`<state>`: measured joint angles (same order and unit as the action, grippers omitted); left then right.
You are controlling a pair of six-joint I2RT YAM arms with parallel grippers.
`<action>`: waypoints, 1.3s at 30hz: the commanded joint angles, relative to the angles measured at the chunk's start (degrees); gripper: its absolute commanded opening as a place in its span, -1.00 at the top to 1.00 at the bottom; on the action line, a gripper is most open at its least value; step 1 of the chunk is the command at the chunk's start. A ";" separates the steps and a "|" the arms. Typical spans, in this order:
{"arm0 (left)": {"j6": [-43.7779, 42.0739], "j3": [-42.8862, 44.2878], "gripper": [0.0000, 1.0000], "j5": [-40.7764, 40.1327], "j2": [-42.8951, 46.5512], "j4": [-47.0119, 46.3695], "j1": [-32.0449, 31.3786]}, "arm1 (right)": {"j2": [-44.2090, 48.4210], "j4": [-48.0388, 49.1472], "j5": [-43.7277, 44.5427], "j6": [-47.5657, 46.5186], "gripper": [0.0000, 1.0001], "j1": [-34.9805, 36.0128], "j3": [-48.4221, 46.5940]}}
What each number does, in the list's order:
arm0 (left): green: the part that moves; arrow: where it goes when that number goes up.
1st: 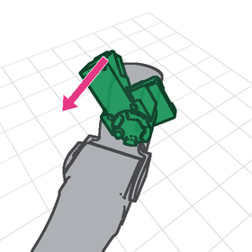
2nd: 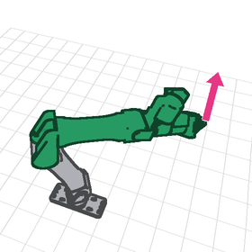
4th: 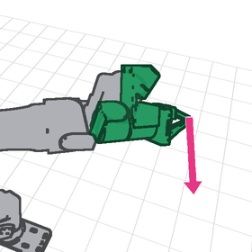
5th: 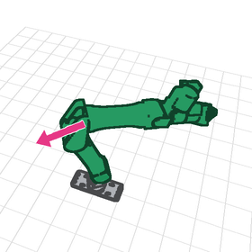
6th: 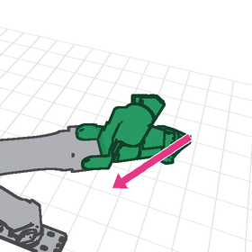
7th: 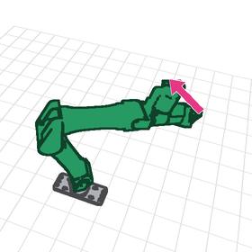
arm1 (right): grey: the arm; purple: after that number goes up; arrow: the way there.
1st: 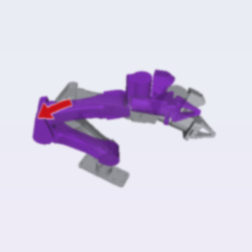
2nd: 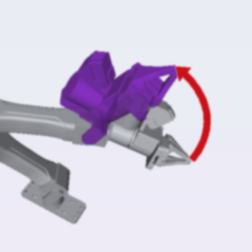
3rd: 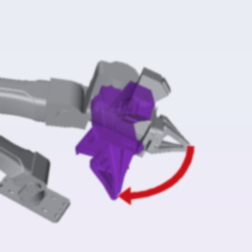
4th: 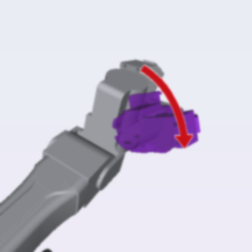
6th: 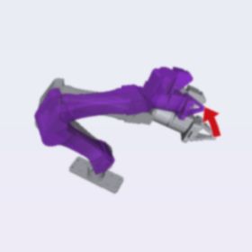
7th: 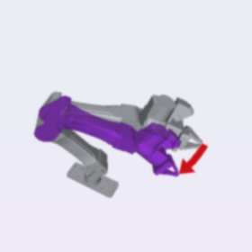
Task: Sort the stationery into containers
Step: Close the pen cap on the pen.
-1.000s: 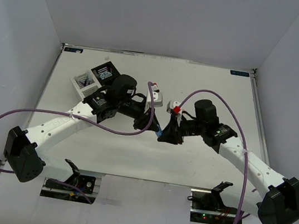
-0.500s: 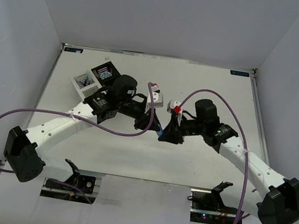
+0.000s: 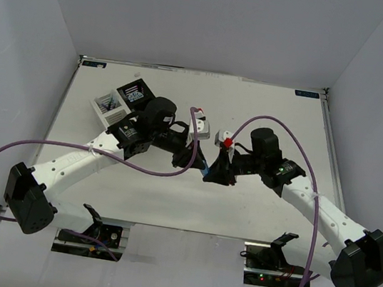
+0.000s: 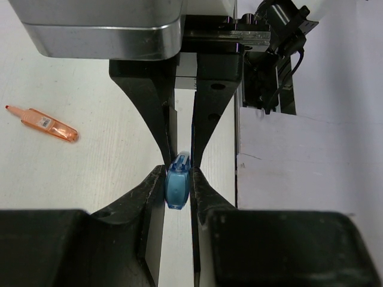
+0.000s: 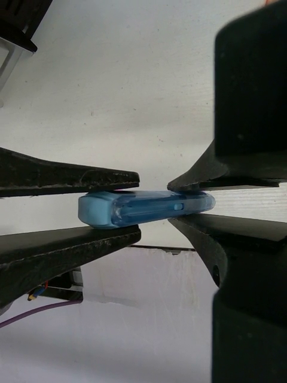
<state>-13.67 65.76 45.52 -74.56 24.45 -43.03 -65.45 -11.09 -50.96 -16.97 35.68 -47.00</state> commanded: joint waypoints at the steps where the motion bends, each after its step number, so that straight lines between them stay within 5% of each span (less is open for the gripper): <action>1: 1.10 -0.37 0.43 1.60 -1.37 7.45 -3.12 | 2.87 11.36 -1.07 -1.13 0.85 -0.52 -2.83; 19: 2.07 4.29 0.09 -2.10 -1.82 9.22 -3.03 | 2.08 8.63 -1.60 -2.98 0.85 -0.44 -2.66; 39: -1.80 12.65 0.11 -7.64 -2.43 11.85 -3.03 | -0.03 5.64 -0.98 -5.09 0.85 -0.35 -2.13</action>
<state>-14.00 77.73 38.04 -77.47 35.62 -45.63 -65.36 -6.02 -51.75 -21.15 35.38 -47.27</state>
